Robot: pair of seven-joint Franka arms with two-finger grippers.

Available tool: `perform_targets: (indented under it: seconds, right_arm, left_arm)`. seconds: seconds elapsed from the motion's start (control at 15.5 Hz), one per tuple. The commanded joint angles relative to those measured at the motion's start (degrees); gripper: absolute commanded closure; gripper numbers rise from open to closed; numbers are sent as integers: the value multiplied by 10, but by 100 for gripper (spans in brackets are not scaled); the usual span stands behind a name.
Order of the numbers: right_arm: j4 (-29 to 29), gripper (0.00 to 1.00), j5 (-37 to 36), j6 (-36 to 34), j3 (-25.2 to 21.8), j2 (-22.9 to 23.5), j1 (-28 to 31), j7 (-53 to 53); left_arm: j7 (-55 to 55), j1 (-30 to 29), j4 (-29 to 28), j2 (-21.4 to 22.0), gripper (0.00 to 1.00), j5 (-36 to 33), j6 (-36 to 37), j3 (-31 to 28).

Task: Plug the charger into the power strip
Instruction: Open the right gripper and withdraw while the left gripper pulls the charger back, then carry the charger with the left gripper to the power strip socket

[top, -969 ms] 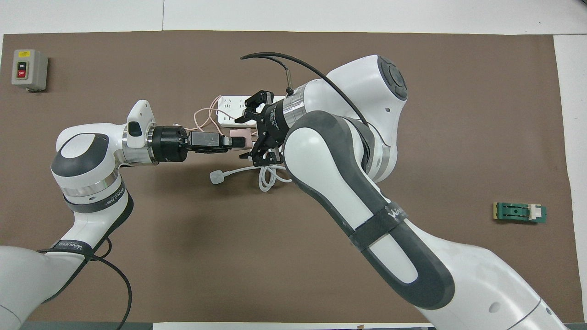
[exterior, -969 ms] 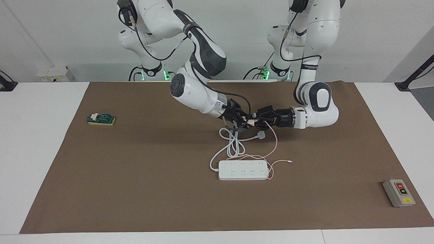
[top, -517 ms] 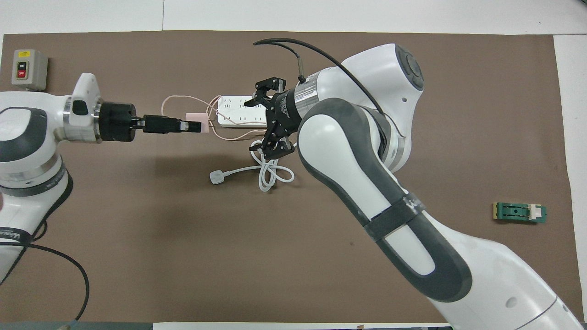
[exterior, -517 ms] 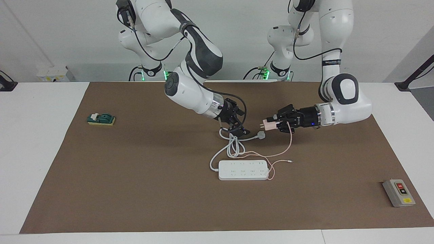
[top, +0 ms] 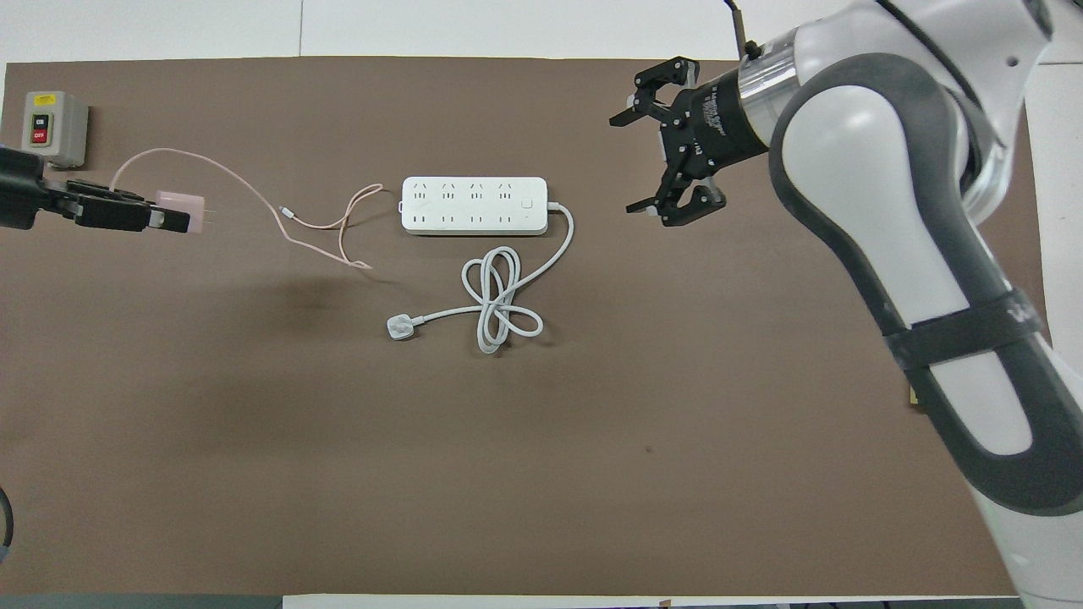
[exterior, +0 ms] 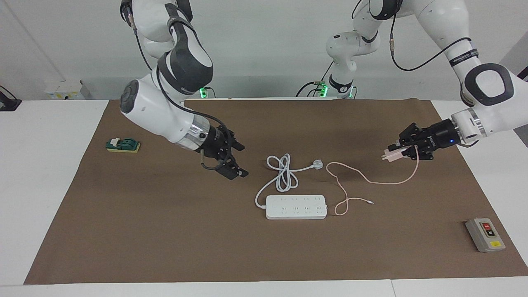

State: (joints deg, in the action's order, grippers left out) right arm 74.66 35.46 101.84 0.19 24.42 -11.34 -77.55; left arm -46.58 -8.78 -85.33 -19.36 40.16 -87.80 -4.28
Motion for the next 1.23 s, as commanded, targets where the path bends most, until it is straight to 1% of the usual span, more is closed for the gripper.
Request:
perform_targets:
  seconds: [0.0, 0.06, 0.13, 0.19, 0.32, 0.39, 0.52, 0.58, 0.71, 0.78, 0.84, 0.97, 1.1, 1.16]
  right_arm:
    - [-5, 0, -73, -64, 5, -20, 31, 185]
    - [-4, 0, -107, -72, 5, -32, 38, 264]
    - [-4, 0, -143, -77, 5, -40, 42, 340]
    - [-4, 0, -179, -88, 5, -43, 46, 417]
    - [-3, 0, -236, -89, 5, -58, 48, 553]
    - [0, 0, -262, -90, 5, -66, 49, 608]
    - [3, 0, -317, -91, 5, -81, 50, 684]
    - [4, 0, -343, -91, 5, -88, 50, 724]
    - [6, 0, -365, -102, 5, -102, 55, 769]
    - [10, 0, -368, -113, 5, -111, 61, 778]
    - [21, 0, -368, -124, 6, -129, 68, 798]
    - [78, 0, -367, -132, 10, -182, 86, 826]
    - [147, 0, -367, -132, 14, -240, 103, 823]
    - [169, 0, -366, -132, 14, -256, 104, 820]
  left_arm:
    - [-44, 5, 130, -70, 100, -108, 9, 5]
    - [-89, 9, 157, -86, 100, -141, -13, 8]
    - [-128, 25, 164, -92, 100, -169, -51, 8]
    - [-147, 43, 164, -93, 100, -193, -89, 8]
    - [-161, 79, 160, -95, 100, -239, -152, 9]
    - [-170, 97, 154, -96, 100, -255, -178, 9]
    - [-184, 134, 138, -95, 100, -285, -235, 9]
    - [-184, 150, 132, -95, 100, -286, -261, 9]
    - [-184, 195, 82, -85, 100, -288, -321, 7]
    - [-183, 206, 63, -82, 100, -294, -343, 7]
    - [-180, 220, 46, -72, 100, -294, -349, 8]
    - [-178, 241, 5, -54, 100, -294, -353, 8]
    - [-160, 256, -35, -37, 100, -294, -354, 8]
    - [-148, 259, -49, -31, 100, -294, -351, 10]
